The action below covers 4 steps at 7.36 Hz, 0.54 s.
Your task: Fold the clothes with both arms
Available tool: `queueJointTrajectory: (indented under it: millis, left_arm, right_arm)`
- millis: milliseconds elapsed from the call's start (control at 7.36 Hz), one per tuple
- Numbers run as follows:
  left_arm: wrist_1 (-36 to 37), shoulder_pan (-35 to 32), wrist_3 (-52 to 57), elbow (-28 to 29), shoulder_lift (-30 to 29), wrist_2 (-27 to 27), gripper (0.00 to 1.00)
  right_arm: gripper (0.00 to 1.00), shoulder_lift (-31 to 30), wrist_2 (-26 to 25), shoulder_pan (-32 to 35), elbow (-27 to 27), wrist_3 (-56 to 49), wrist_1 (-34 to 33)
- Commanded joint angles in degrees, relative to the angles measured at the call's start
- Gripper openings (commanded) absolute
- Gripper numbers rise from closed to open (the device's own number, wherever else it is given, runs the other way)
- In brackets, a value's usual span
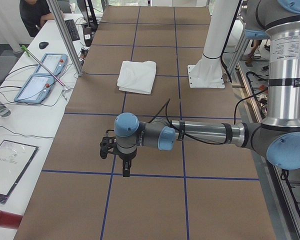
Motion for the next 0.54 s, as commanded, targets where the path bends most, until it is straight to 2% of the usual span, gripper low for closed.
queueJointTrajectory:
  millis: [0, 408]
  left_arm:
    - [-0.03, 0.0, -0.58, -0.03, -0.07, -0.14, 1.0]
    - [0.06, 0.0, -0.58, -0.03, -0.07, -0.14, 1.0]
  right_arm:
    - [1.0, 0.04, 0.0, 0.0, 0.01, 0.02, 0.0]
    - [1.0, 0.13, 0.0, 0.09, 0.27, 0.11, 0.0]
